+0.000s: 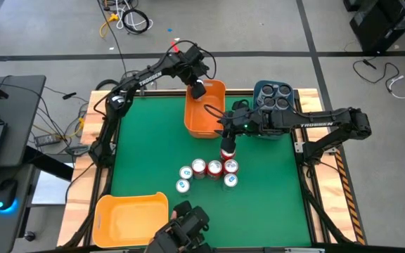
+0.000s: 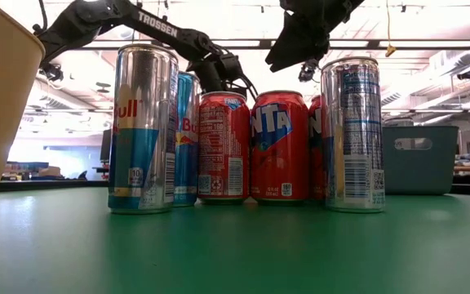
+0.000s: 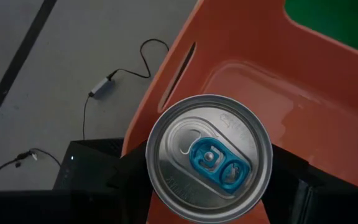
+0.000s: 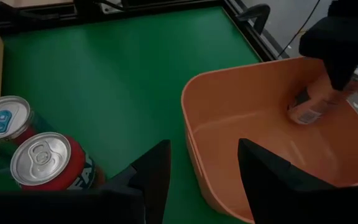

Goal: Sort soda cans
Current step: Put the blue soda can into the orange bin

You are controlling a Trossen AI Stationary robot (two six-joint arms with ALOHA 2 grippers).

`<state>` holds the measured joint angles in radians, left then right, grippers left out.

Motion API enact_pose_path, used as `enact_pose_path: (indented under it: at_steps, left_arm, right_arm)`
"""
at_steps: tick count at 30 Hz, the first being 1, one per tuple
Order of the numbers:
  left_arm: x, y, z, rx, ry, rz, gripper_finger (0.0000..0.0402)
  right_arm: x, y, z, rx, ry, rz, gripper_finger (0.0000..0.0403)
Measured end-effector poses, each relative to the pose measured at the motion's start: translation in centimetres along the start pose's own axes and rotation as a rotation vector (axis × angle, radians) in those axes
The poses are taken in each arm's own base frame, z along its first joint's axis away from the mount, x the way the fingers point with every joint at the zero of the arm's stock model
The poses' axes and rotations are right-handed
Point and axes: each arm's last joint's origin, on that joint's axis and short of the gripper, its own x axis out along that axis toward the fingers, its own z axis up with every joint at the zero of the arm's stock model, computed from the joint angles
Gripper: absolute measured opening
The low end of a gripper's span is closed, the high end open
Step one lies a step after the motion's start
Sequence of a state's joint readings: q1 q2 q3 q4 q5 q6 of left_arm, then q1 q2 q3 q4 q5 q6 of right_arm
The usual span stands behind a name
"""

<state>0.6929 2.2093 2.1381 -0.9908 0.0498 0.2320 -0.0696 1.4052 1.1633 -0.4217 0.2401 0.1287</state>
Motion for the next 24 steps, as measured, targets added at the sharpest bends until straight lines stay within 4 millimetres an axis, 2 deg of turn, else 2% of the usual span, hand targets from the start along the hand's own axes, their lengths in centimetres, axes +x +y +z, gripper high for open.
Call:
enact_pose_path:
  at_steps: [12, 19, 21, 24]
  left_arm:
    - [1.3, -0.1, -1.0, -0.013, 0.046, 0.007, 0.023]
    - [1.4, -0.1, -0.9, -0.022, 0.057, 0.09, 0.0343]
    - [1.4, -0.3, -0.9, -0.012, 0.067, 0.145, 0.0362]
    - [1.4, -0.6, -0.8, -0.001, 0.078, 0.177, 0.0371]
  right_arm:
    - [0.0, 0.1, 0.0, -0.002, 0.0, 0.002, 0.0174]
    - [0.0, 0.1, 0.0, -0.002, 0.0, 0.002, 0.0174]
    - [0.0, 0.1, 0.0, -0.002, 0.0, 0.002, 0.0174]
    - [0.0, 0.1, 0.0, -0.002, 0.0, 0.002, 0.0174]
